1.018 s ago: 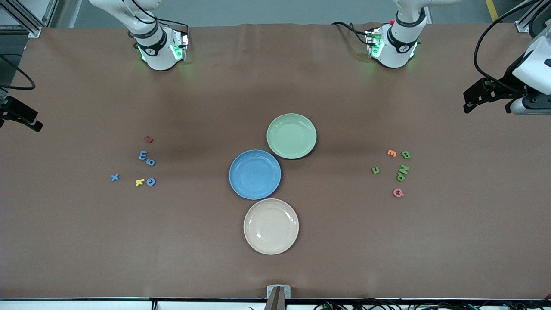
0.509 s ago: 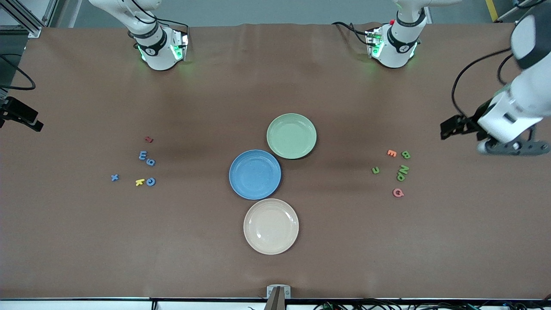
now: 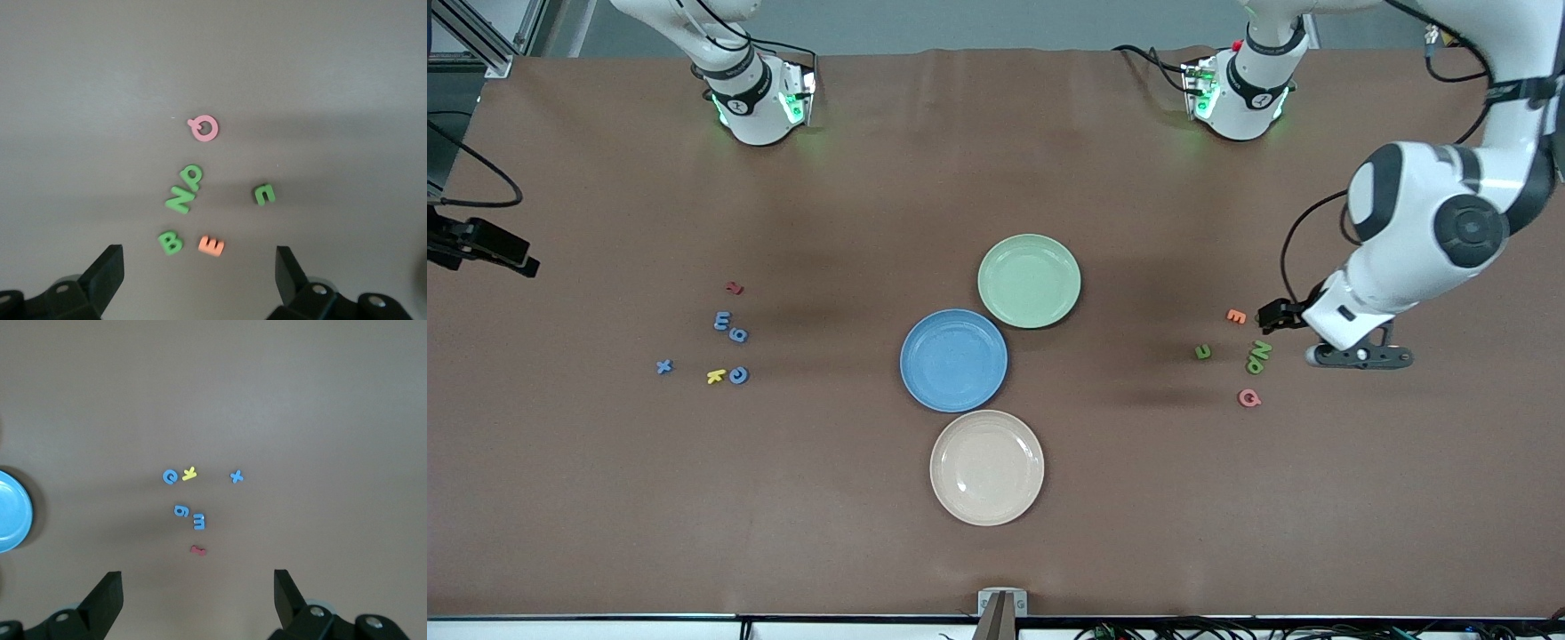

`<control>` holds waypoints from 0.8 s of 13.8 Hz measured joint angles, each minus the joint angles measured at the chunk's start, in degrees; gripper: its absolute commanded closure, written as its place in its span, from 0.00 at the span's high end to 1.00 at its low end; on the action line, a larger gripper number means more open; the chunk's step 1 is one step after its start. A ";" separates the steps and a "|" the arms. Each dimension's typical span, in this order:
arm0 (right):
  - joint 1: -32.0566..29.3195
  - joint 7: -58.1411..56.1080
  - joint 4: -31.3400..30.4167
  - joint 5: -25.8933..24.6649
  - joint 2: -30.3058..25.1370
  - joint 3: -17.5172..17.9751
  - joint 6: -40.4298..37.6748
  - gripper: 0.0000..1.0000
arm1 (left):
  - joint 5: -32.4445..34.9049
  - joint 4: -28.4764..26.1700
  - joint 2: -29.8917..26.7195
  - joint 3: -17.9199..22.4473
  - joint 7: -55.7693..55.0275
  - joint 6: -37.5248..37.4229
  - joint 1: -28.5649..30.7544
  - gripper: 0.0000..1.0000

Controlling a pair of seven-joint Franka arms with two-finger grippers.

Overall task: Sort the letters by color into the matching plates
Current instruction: 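Grasp the green n with the left gripper while the right gripper reaches letters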

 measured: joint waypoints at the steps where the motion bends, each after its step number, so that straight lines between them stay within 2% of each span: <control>1: -0.58 -0.01 -0.93 -0.02 1.51 -0.01 -0.02 1.00 | 0.00 -2.40 1.12 -0.05 -1.31 4.08 -0.41 0.92; 3: -1.96 -0.31 -3.33 -0.03 5.28 -0.02 1.85 1.00 | -0.02 -5.03 4.01 -0.10 -5.79 9.63 -1.84 0.77; 5: -2.36 -0.44 -7.61 -0.03 8.03 -0.01 8.36 1.00 | -0.02 -5.31 6.93 -0.15 -11.01 12.28 -3.95 0.67; 11: -2.38 -5.85 -21.21 -0.09 9.39 0.25 27.61 1.00 | -0.02 -5.33 13.48 -0.16 -17.94 18.10 -6.77 0.59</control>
